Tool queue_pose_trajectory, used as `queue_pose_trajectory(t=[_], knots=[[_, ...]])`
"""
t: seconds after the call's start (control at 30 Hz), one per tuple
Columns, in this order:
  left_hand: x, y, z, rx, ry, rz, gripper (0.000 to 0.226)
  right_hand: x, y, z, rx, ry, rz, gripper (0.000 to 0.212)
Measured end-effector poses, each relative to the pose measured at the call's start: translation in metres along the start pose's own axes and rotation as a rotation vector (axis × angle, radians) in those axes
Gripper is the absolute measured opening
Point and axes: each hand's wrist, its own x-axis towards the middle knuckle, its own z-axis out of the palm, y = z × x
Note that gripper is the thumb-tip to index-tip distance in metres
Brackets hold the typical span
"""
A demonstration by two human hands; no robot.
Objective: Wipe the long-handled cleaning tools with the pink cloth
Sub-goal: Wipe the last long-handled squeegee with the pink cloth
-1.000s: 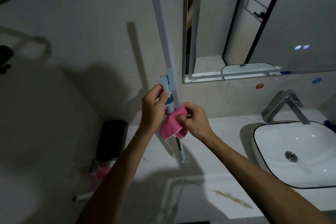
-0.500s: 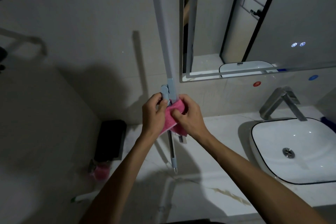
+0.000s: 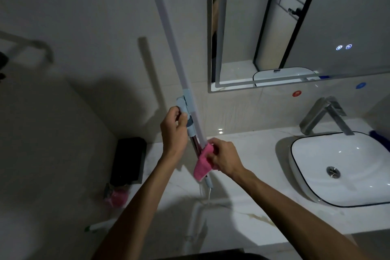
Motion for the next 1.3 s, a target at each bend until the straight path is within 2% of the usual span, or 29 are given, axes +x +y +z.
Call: queue_pose_trajectory(t=[0.1, 0.2, 0.3, 0.4, 0.53, 0.7, 0.8, 0.93, 1.1, 1.2, 1.3], knots=[[0.000, 0.000, -0.006, 0.011, 0.004, 0.014, 0.027, -0.002, 0.013, 0.004, -0.115, -0.058, 0.108, 0.020], [-0.001, -0.005, -0.012, 0.010, -0.013, 0.026, 0.021, -0.003, 0.016, 0.004, -0.165, -0.083, 0.160, 0.023], [-0.004, -0.012, -0.013, 0.000, -0.049, 0.023, 0.031, 0.001, 0.006, -0.003, -0.092, -0.060, 0.162, 0.023], [-0.010, -0.015, -0.012, -0.014, -0.103, 0.026, 0.028, 0.004, -0.018, -0.009, -0.040, -0.045, 0.066, 0.018], [-0.017, -0.010, -0.011, -0.036, -0.219, 0.032, 0.031, 0.002, -0.049, -0.013, 0.316, 0.088, -0.035, 0.014], [-0.016, -0.004, -0.013, -0.062, -0.234, 0.046, 0.036, -0.001, -0.053, -0.010, 0.390, 0.213, -0.053, 0.014], [-0.022, -0.001, -0.014, -0.052, -0.217, 0.036, 0.037, -0.002, -0.053, -0.012, 0.396, 0.215, -0.033, 0.019], [-0.032, 0.005, -0.012, -0.030, -0.139, 0.024, 0.015, -0.006, -0.055, -0.020, 0.411, 0.167, -0.060, 0.029], [-0.050, 0.020, -0.007, 0.093, -0.087, 0.054, 0.019, -0.013, -0.051, -0.033, 0.461, 0.148, -0.123, 0.034], [-0.070, 0.019, 0.001, 0.091, -0.085, -0.060, 0.011, -0.019, -0.043, -0.041, 0.540, 0.114, -0.135, 0.038], [-0.104, 0.009, 0.009, 0.160, -0.009, -0.156, 0.015, -0.027, -0.034, -0.045, 0.551, 0.057, -0.085, 0.039]])
